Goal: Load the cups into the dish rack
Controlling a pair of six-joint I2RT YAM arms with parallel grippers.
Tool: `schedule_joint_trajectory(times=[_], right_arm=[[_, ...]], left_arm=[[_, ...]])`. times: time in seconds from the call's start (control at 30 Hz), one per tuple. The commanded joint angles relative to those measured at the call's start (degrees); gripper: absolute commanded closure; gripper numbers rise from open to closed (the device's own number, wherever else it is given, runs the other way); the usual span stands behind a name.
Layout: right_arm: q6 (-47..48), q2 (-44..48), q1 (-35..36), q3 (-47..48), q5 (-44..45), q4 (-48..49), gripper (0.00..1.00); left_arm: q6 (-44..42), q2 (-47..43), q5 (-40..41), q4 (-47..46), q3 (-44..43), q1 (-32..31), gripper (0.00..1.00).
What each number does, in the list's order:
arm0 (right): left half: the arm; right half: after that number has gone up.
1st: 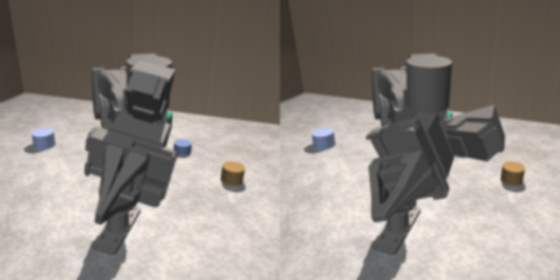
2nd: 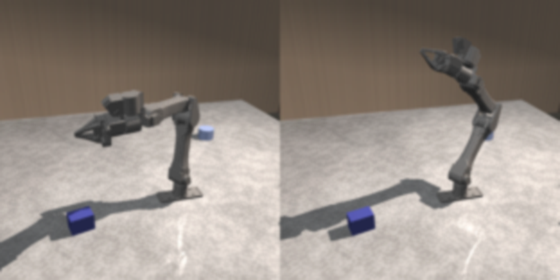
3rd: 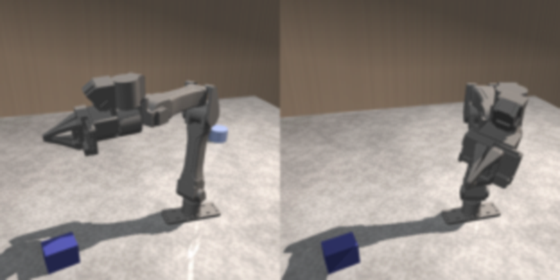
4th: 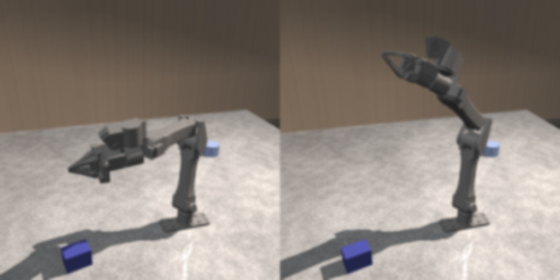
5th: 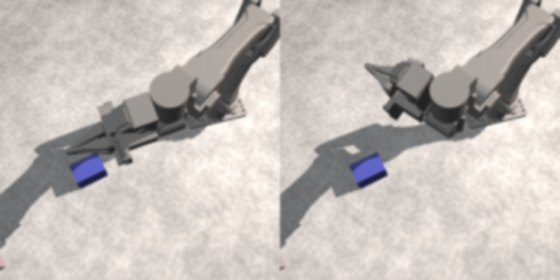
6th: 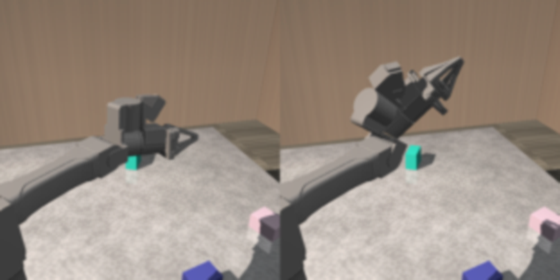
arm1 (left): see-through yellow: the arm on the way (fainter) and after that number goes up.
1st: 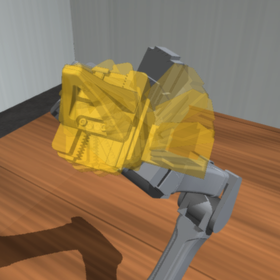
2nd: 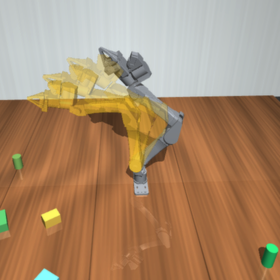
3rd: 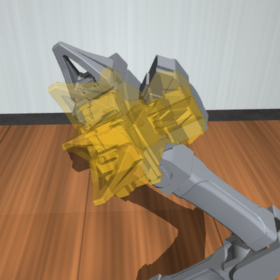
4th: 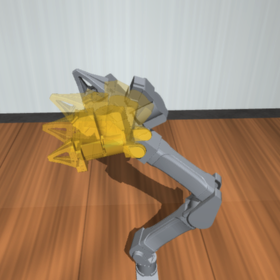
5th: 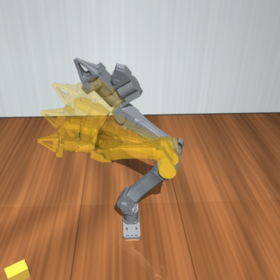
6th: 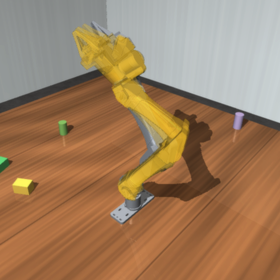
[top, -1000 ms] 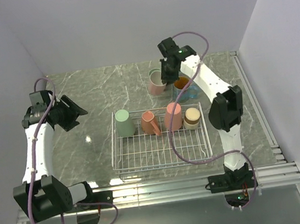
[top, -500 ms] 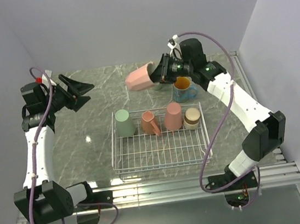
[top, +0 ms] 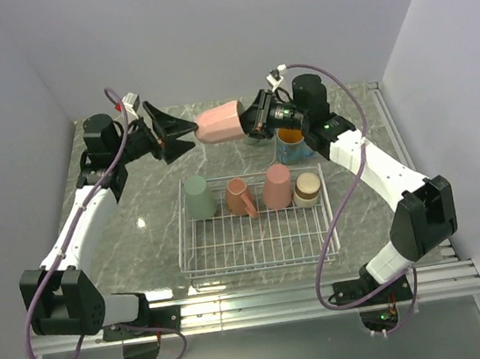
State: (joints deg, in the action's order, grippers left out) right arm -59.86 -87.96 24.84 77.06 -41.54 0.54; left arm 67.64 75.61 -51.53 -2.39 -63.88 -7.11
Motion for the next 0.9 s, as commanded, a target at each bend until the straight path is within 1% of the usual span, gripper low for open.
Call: schedule_joint_trajectory(times=[0.0,0.07,0.27,0.3,0.43,0.6,0.73,0.8,0.83,0.87], right_arm=[[-5.36,3.94,0.82,0.47,-3.37,13.87,1.00],[-6.67,3.85,1.35,-0.50,-3.55,16.32,1.00],[-8.26,2.45,2.32,-0.68,-3.55,19.23,1.00],[-9.04,2.01,2.58,-0.85,-3.46,20.55,1.00],[-11.68,0.78,3.37,-1.82,-2.94,25.12,1.00],[-15.20,-1.06,4.86,-2.88,-2.41,31.09,1.00],[-15.55,-2.56,6.18,-2.62,-1.44,31.98,1.00],[-16.43,-3.79,6.80,-2.35,-1.61,33.21,1.00],[-16.35,-4.06,6.97,-2.18,-1.62,33.30,1.00],[-16.35,-4.41,7.15,-2.17,-1.35,33.39,1.00]], left_arm=[[5.04,-0.56,-0.59,-9.98,1.47,-2.11,0.01],[7.15,-0.38,-1.29,-13.15,1.83,-2.55,0.01],[8.21,0.50,-1.91,-14.65,1.65,-3.61,0.01],[9.26,0.50,-2.17,-17.70,2.61,-3.70,0.01],[13.04,1.11,-3.23,-22.82,4.20,-3.87,0.01],[14.80,0.94,-4.19,-25.90,4.29,-3.87,0.02],[17.52,1.20,-5.77,-30.73,4.81,-3.96,0.05],[17.27,0.85,-5.95,-30.40,4.47,-3.96,0.07],[16.83,0.59,-6.21,-29.52,4.38,-3.96,0.13],[16.13,0.41,-6.13,-28.81,4.29,-3.96,0.17]])
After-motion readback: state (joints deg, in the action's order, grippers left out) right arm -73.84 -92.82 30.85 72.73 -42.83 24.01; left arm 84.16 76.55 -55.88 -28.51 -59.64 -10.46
